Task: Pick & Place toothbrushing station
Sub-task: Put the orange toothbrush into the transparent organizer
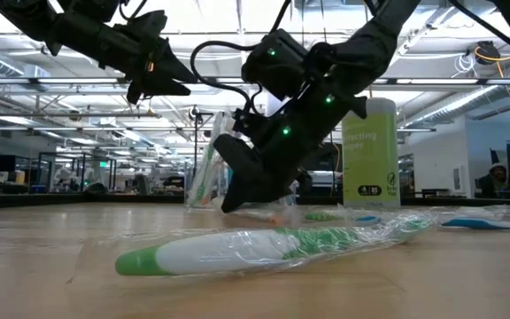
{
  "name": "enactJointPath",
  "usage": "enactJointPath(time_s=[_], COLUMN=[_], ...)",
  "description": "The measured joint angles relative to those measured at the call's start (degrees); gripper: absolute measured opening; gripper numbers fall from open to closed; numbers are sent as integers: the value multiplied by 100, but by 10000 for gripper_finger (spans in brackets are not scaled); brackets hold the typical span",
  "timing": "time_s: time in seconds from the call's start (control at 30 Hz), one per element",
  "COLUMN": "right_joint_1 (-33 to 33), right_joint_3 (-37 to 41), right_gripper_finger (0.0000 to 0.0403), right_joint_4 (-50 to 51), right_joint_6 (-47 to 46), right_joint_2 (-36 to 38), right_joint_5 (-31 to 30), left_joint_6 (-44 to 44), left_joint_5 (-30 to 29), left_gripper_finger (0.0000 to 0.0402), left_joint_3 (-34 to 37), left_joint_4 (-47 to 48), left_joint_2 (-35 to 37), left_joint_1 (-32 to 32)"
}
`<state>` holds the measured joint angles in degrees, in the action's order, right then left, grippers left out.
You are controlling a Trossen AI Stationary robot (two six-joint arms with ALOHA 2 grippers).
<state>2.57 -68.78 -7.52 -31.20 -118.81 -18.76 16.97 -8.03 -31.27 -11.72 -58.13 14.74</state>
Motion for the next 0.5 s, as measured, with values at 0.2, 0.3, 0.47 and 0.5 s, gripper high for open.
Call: enactJointPath(time_s=[0.2, 0.3, 0.47, 0.5], right_joint_1=[137, 190, 225, 225], right_joint_3=[-3, 11, 38, 36], right_gripper_finger=[84, 39, 12, 14], right_joint_4=[273, 379, 825, 875], right_joint_6=[249, 291, 336, 347], right_joint_2=[59, 189, 770, 931], right_joint_5=[89, 365, 535, 468], left_joint_6=[-32, -31, -30, -30], left_joint_5=[7, 7, 24, 26], left_gripper_finger=[182, 182, 182, 182], left_joint_3=[0, 0, 0, 0], left_joint_4=[2, 6, 108, 132], left_joint_2=[0, 0, 0, 0], left_joint_1=[0, 0, 1, 0])
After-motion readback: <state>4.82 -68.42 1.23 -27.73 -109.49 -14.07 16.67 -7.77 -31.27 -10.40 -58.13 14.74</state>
